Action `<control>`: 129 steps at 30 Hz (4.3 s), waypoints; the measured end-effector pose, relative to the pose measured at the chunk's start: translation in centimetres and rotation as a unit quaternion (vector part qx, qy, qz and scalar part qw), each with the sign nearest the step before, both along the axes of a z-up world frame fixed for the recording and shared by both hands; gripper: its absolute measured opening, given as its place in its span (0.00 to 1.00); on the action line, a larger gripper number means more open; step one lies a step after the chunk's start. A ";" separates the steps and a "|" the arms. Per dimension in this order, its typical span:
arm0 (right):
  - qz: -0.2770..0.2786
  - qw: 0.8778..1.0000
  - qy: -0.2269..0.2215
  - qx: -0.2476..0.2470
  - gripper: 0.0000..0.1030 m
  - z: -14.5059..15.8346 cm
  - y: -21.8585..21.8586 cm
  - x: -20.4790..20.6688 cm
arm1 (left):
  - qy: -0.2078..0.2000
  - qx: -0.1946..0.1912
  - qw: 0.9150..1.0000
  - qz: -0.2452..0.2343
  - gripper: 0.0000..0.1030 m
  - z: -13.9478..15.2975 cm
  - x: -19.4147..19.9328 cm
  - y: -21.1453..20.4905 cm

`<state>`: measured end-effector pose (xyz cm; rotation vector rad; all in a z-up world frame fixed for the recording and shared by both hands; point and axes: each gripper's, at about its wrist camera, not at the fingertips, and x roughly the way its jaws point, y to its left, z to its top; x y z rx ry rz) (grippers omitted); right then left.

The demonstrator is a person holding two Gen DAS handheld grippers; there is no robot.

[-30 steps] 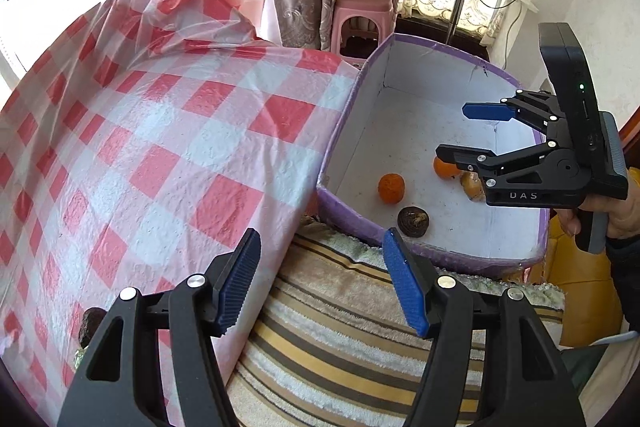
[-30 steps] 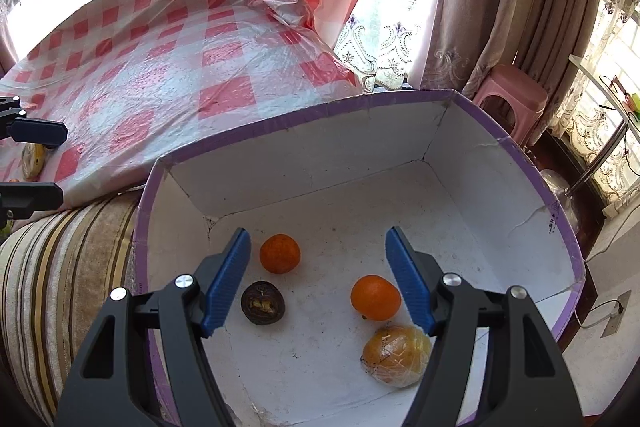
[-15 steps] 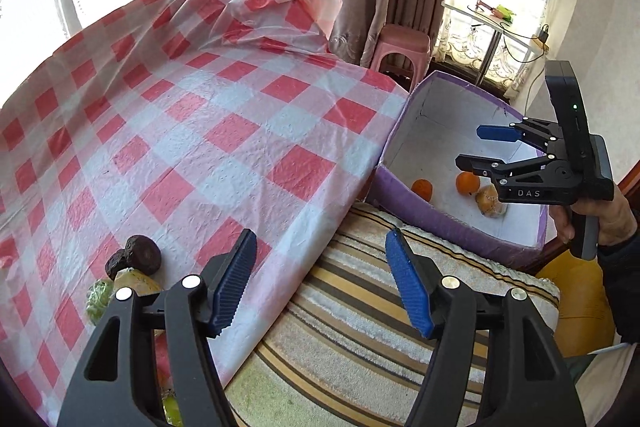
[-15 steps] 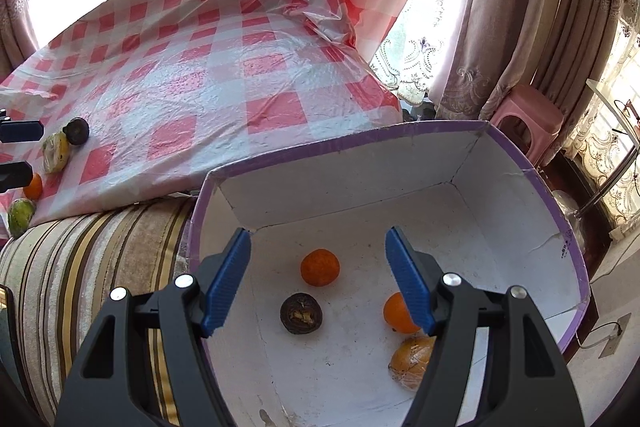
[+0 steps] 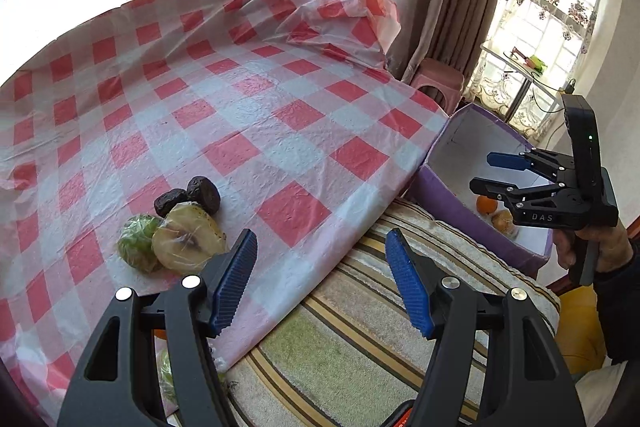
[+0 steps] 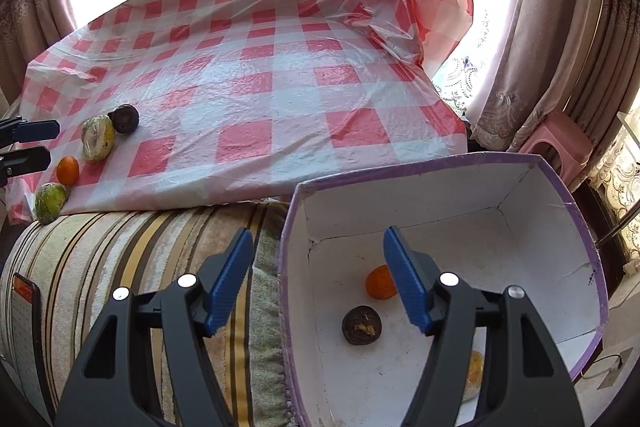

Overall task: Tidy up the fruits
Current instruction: 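Move both open tools back toward the wrapped green fruit on the cloth, then grasp the wrapped green fruit with the left tool while the right tool grasps the halved apple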

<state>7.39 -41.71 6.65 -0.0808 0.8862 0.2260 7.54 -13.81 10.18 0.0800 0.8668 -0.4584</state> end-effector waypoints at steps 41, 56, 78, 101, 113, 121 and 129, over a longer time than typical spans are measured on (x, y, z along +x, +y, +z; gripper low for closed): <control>0.153 0.988 0.000 0.002 0.71 0.9 15.1 1.9 | 0.046 -0.084 0.982 0.164 0.65 -6.0 -5.1 14.0; 0.196 0.981 0.010 0.003 0.78 -0.1 21.0 3.3 | 0.062 -0.012 0.987 0.147 0.70 -7.8 -4.3 10.6; 0.203 0.979 0.011 0.017 0.81 -1.2 25.6 5.0 | 0.038 -0.012 0.978 0.205 0.55 -7.6 -4.1 12.7; 0.206 0.978 0.017 -0.021 0.81 -2.2 29.9 7.3 | 0.020 -0.046 0.965 0.258 0.55 -7.2 -4.2 15.2; 0.198 0.979 0.028 -0.033 0.74 -3.1 31.1 8.9 | 0.021 -0.048 0.964 0.262 0.55 -7.3 -4.1 15.4; 0.210 0.977 0.028 -0.025 0.58 -3.0 31.0 8.0 | 0.019 -0.046 0.963 0.265 0.55 -7.3 -4.2 15.4; 0.208 0.978 0.017 -0.009 0.58 -2.2 29.8 6.9 | 0.013 -0.038 0.962 0.268 0.55 -7.0 -4.4 15.1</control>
